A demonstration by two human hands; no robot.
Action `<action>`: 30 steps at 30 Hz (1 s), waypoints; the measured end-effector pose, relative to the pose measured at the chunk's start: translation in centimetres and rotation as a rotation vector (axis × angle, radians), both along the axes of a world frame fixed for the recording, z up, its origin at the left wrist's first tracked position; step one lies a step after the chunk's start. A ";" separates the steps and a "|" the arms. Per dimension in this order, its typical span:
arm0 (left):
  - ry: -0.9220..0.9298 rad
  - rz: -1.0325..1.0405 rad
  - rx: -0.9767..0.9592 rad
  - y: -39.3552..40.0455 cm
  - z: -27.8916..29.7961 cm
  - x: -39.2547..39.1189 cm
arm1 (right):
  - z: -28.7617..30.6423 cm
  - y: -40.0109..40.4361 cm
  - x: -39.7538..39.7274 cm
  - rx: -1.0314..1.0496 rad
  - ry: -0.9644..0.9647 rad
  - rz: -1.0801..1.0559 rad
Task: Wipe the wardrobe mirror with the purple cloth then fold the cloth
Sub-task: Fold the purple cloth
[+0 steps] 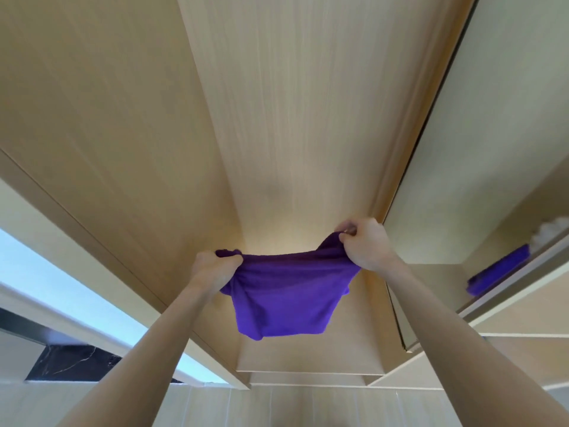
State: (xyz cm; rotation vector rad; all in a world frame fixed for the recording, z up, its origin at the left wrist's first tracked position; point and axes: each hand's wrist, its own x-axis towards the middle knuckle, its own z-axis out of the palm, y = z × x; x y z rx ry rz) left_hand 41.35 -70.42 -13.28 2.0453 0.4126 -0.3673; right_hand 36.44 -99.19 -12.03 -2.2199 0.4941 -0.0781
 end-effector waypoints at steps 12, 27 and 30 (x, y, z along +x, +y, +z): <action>0.437 -0.327 -0.491 -0.4 -3.9 -2.4 | 2.3 -3.1 0.1 -0.210 -0.064 -0.039; -0.346 -0.259 -0.112 0.0 4.5 3.1 | 4.2 -6.4 -2.3 0.112 -0.004 0.072; -0.370 -0.220 -0.057 0.3 5.9 4.2 | 4.3 -6.9 -1.9 -0.280 -0.050 0.061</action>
